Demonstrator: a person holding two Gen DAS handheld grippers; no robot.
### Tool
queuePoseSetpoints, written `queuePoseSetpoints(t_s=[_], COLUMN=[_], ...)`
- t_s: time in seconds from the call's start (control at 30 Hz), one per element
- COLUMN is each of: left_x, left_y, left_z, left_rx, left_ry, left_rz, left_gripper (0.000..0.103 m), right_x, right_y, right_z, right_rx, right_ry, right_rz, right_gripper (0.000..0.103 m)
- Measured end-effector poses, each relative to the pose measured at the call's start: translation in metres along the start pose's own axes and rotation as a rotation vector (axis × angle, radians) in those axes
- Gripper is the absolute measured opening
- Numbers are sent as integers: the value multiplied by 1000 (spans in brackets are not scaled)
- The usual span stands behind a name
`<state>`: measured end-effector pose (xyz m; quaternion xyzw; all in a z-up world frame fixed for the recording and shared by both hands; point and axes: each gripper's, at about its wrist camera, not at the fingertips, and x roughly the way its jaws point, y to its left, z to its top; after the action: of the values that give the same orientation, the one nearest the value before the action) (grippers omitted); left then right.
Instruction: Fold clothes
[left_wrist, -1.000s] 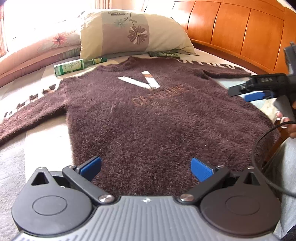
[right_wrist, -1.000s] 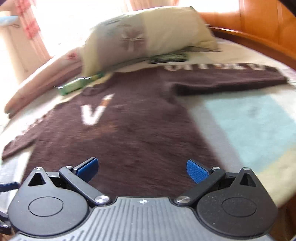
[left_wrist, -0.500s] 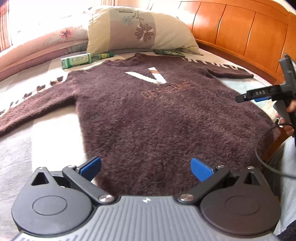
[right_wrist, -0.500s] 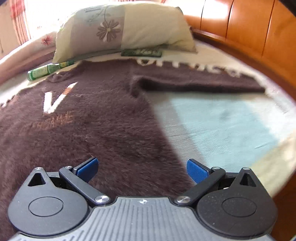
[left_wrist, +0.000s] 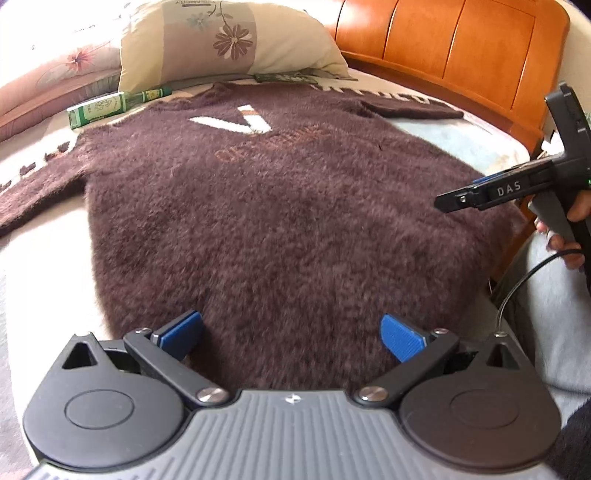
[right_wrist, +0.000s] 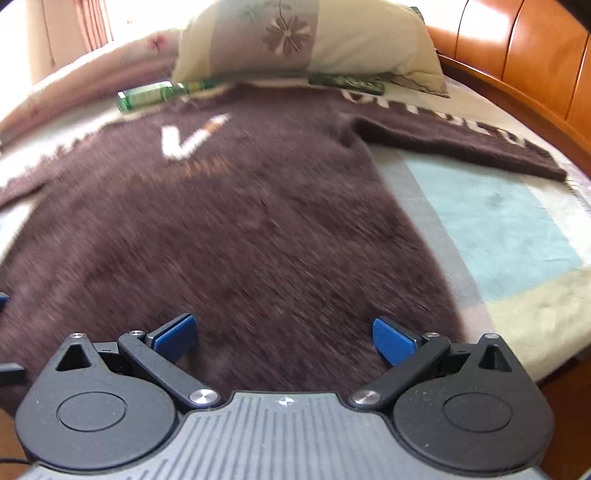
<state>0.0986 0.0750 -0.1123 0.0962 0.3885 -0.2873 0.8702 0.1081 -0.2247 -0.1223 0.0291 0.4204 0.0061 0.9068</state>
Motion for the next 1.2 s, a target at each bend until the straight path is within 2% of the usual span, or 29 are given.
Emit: queuePoseSetpoints(t_s=[0.07,0.13,0.2,0.33,0.4,0.43,0.53,0.67,0.87,0.97,1.03,1.13,1.2], left_x=[-4,-7,-8,-9,-3,-1,-9,-22,-21,-13,-6,-11,-17], left_y=[0,-1,-5,-13,-15,-13,-12,-6,-5,3,9,17,25], left_z=[-1,1,3,9,5,2,-4,-7,5,6,4,1,6], left_rx=[1,-2,-1,-1,-24,-51,-67,-108,-82,-107,-140,-166,-192], left_ry=[14,29,19,-3,40,66,63,31,-37,-30,-7,-29,-43], left_rz=[18,40,27,-1,24,35,50,73,65,28,43,17,27], left_gripper=[102,102,102,102,102,102,102,102,102,102,102,102,102], right_x=[-2,-8,-15,-22,-23,-21,-12,-17,-34,-47,-53,-50,-44], right_y=[-6,-9,-12,3,12,16,21,32,29,32,34,37,40], right_z=[-4,-5,-6,-4,-4,-7,-17,-23,-31,-29,-25,-14,-7], right_rx=[5,38,72,46,21,14,0,-65,-1,-9,-23,-28,-33], right_ry=[8,-3,-15,-40,-45,-36,2,-3,-9,-35,-60,-71,-67], right_rz=[-27,-11,6,78,111,119,105,72,81,85,82,114,146], right_gripper=[103,103,103,103,103,103,103,103,103,103,103,103,103])
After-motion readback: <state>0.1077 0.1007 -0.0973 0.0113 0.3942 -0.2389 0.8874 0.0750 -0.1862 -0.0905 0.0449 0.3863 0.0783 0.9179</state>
